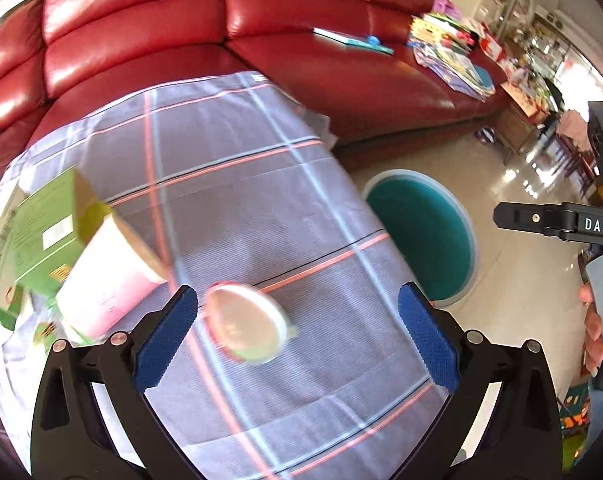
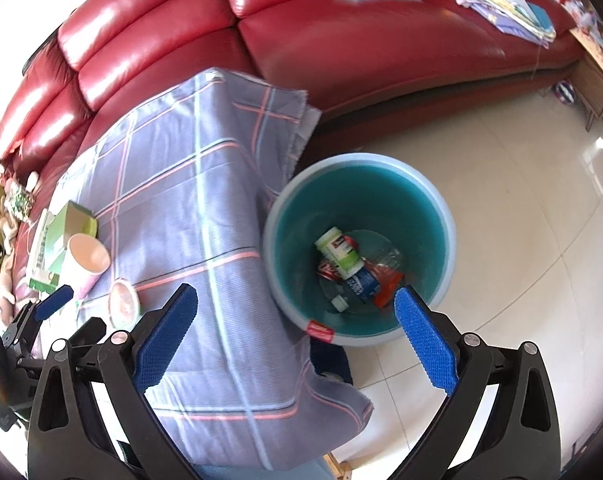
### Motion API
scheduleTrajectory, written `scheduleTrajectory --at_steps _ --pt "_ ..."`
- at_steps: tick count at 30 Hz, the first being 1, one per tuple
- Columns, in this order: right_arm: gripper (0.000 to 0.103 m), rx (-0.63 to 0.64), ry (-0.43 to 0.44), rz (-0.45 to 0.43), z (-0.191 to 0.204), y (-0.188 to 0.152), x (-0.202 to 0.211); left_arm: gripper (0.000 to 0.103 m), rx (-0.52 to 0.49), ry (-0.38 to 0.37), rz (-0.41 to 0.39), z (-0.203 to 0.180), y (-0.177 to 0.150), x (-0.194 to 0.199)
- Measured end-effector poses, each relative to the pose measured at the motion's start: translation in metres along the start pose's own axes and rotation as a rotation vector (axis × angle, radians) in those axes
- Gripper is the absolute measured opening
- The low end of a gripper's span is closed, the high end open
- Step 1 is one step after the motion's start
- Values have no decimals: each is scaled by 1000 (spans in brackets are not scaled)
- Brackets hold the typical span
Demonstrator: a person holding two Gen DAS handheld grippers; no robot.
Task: Collect trash
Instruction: 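Move both tools back over the table toward the plastic lid, then grasp the clear plastic lid with the right tool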
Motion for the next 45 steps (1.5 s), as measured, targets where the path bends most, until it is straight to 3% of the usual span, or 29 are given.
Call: scheduleTrajectory --at_steps 17,25,33,41,44,45 --pt "99 182 51 114 117 -32 -48 96 157 117 -1 127 -54 24" --pt "99 268 58 208 161 -49 -91 96 197 134 24 166 -68 14" --pt "99 311 44 227 185 -53 -120 96 202 129 31 185 -69 5" --pt "83 340 18 247 193 -53 -137 96 182 120 31 189 -62 -2" --pt "68 358 9 260 195 -56 -143 96 161 125 29 187 -57 -5" --pt "56 362 8 264 195 -56 -145 96 155 127 32 186 -55 -7"
Point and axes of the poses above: each gripper's, at about its wrist camera, not at the fingertips, and x roughly against the way its jaws point, z to its left, y to its top, the point moved 3 cm from there along -x, roughly the way its jaws point, and after that the axes turned 6 degrees about y, right-handed, at the moved point
